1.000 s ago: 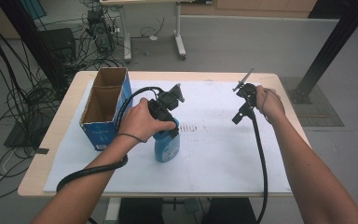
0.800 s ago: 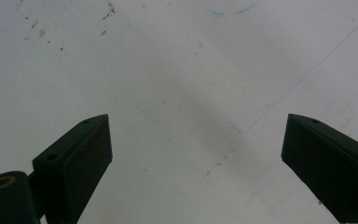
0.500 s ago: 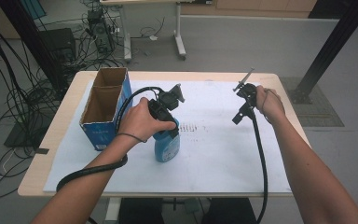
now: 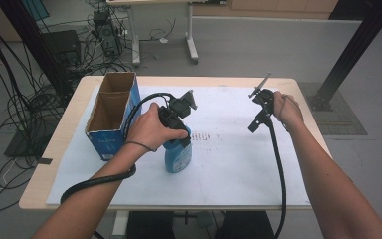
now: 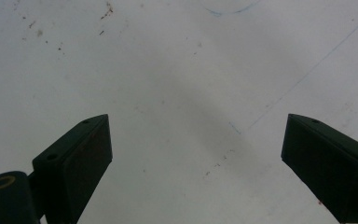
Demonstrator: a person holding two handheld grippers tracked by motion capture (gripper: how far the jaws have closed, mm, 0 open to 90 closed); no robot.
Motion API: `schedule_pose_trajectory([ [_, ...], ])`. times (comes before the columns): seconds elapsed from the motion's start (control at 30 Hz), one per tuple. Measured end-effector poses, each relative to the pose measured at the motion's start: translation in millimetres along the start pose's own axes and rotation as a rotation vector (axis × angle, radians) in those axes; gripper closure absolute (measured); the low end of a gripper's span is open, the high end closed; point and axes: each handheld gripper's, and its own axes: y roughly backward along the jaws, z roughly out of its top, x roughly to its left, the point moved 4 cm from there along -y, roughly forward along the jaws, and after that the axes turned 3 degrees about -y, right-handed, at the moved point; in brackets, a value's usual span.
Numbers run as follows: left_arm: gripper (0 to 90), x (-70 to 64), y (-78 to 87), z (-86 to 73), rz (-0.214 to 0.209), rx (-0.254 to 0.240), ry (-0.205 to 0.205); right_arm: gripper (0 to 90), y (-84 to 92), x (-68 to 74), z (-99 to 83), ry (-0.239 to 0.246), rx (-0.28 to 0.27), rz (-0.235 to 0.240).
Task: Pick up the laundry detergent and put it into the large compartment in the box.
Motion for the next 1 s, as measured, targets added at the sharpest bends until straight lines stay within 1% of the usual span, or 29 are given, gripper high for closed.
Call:
schedule_pose_trajectory([
  [0.17,37.4,-0.6,0.0,0.7,0.002,0.009,0.001,8.1,-0.1,-1.3,-0.2,0.004,0.002,-0.002],
  [0.43,37.5,-1.6,0.4,0.8,0.006,0.016,-0.001,8.1,-1.3,-2.9,-0.2,-0.005,0.006,-0.003],
  [0.67,37.6,-0.9,1.9,0.0,-0.004,0.012,0.008,8.2,-1.0,-3.5,0.5,-0.003,0.010,-0.008],
  [0.73,37.7,-0.8,5.2,0.3,-0.008,0.006,0.012,8.2,-1.1,-3.7,0.5,-0.003,0.010,-0.008],
  [0.77,37.6,-1.1,10.5,1.6,-0.009,-0.002,0.010,8.2,-1.1,-3.8,0.6,-0.004,0.011,-0.008],
  [0.83,37.6,-1.4,12.8,2.3,-0.009,-0.005,0.010,8.1,-1.0,-4.1,0.6,-0.003,0.011,-0.008],
  [0.87,37.6,-2.4,19.3,4.4,-0.007,-0.011,0.003,8.2,-1.0,-4.3,0.5,-0.004,0.012,-0.008],
  [0.9,37.6,-3.0,22.8,5.3,-0.006,-0.014,0.004,8.2,-0.9,-4.7,0.4,-0.006,0.012,-0.009],
  [0.93,37.6,-3.0,22.8,5.3,-0.006,-0.014,0.004,8.2,-0.9,-4.7,0.4,-0.006,0.012,-0.009],
  [0.97,37.6,-3.6,26.2,6.3,-0.006,-0.016,0.002,8.2,-1.1,-5.1,0.1,-0.010,0.011,-0.008],
  [1.0,37.6,-4.1,33.3,8.3,-0.008,-0.028,0.004,8.2,-1.1,-5.0,-0.2,-0.013,0.010,-0.005],
])
